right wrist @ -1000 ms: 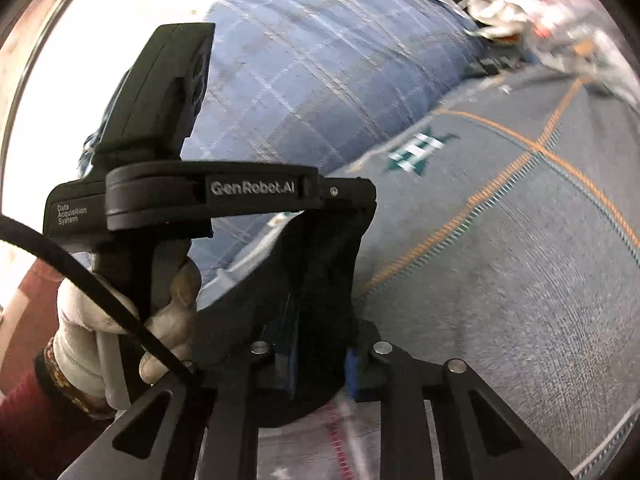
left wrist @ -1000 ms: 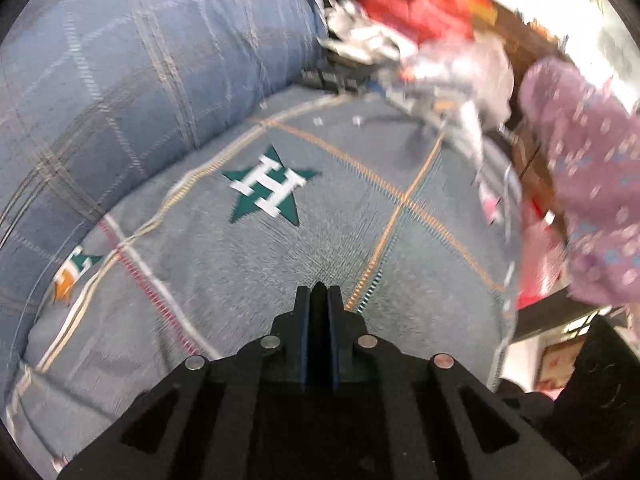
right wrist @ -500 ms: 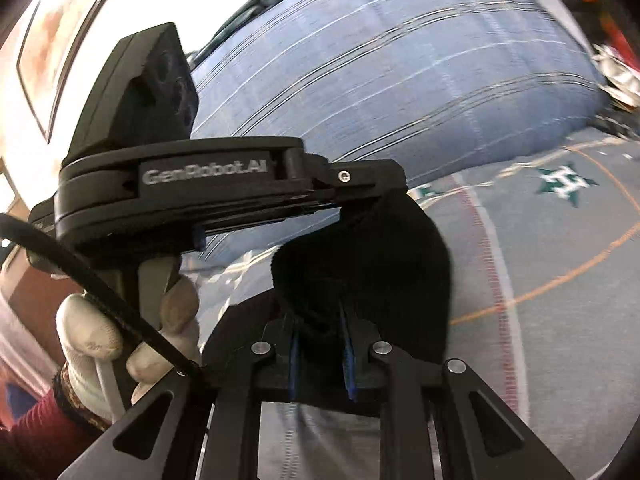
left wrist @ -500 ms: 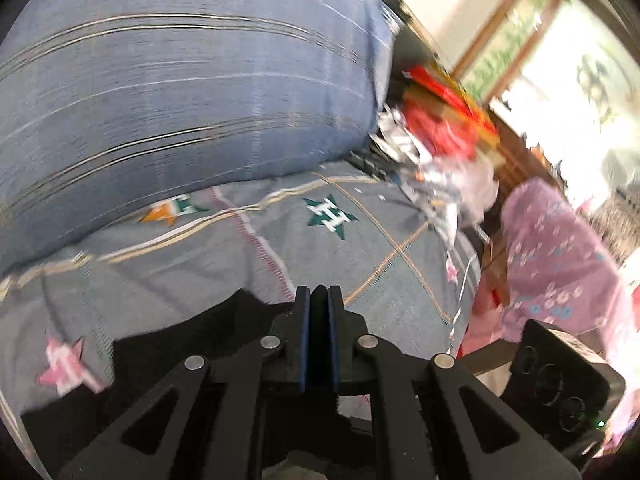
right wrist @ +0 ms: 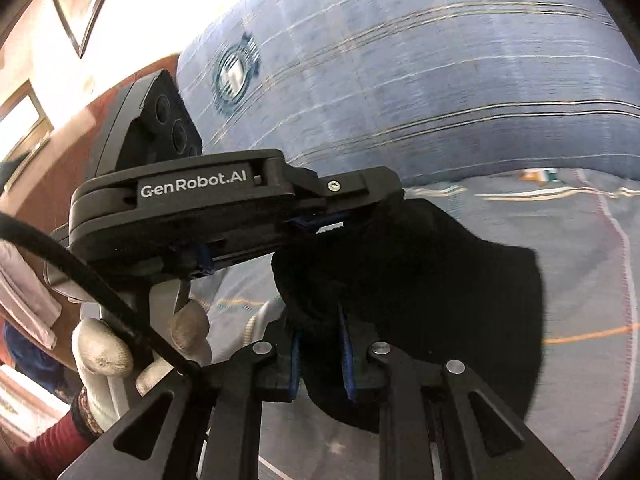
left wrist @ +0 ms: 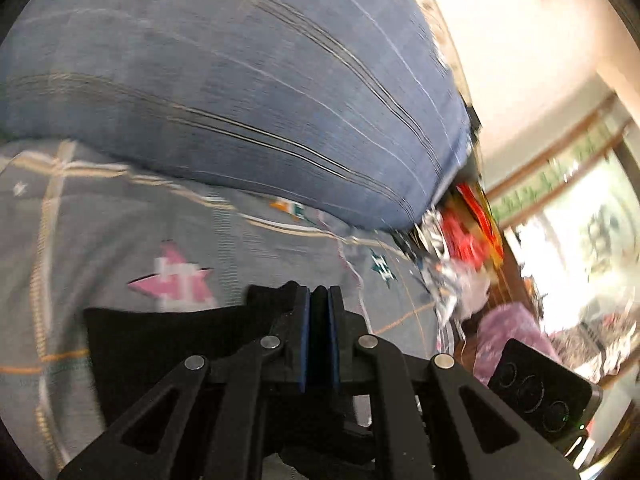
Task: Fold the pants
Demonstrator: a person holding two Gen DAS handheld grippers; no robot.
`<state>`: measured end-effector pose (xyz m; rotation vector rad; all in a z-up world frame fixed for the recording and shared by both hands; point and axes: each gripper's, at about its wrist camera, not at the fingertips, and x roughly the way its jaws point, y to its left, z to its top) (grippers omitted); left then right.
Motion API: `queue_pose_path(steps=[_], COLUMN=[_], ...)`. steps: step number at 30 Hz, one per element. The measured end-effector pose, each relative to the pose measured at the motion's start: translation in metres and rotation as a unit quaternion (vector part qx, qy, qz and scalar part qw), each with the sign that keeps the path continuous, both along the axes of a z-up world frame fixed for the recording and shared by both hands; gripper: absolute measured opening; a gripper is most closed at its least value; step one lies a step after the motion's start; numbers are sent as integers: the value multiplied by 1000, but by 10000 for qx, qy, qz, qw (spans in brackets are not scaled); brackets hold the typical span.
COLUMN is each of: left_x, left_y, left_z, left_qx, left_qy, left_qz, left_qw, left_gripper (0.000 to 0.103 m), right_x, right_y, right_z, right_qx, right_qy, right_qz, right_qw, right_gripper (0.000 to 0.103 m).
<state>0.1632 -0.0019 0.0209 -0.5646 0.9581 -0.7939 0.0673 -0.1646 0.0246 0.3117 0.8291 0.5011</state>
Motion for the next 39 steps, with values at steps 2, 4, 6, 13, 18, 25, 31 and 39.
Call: queue_pose_path(steps=[2,4,6,13,18,25,31,39], left_x=[0,1,0,-6,-5,-16,-7,-18], left_y=[18,32,44,70,101,147,145,168], left_z=[-8,-14,-19,-27,-47,-68,-108,-97], left_qx=[-72,-151,-254,-408,-467,-607,-390,107], left_qy=[55,89,94,-29,41,80,765,598], left_qz=[140,244,329,475,700,1073,1196,1744], left_qw=[9999,9995,9991,9980,9964,9923,9891,9828], left_gripper=[8,8,8,8,12,23,23,26], right_x=[6,12,15,21,31,41,39,36], right_y=[14,32,43,77,101,106,121,133], right_z=[-5,-11,-11,-13,-22,-29,-17,-36], right_qx=[-15,-107,-181,-445,-760,-916,-1120,-705], right_qy=[95,182,223,296,352,440,325,667], right_qz=[110,220,286,522,676,659,707,1022], right_qw=[9999,9995,9992,9972,9942,9926,9907,9900], right_gripper=[18,18,18,18,18,17,18,56])
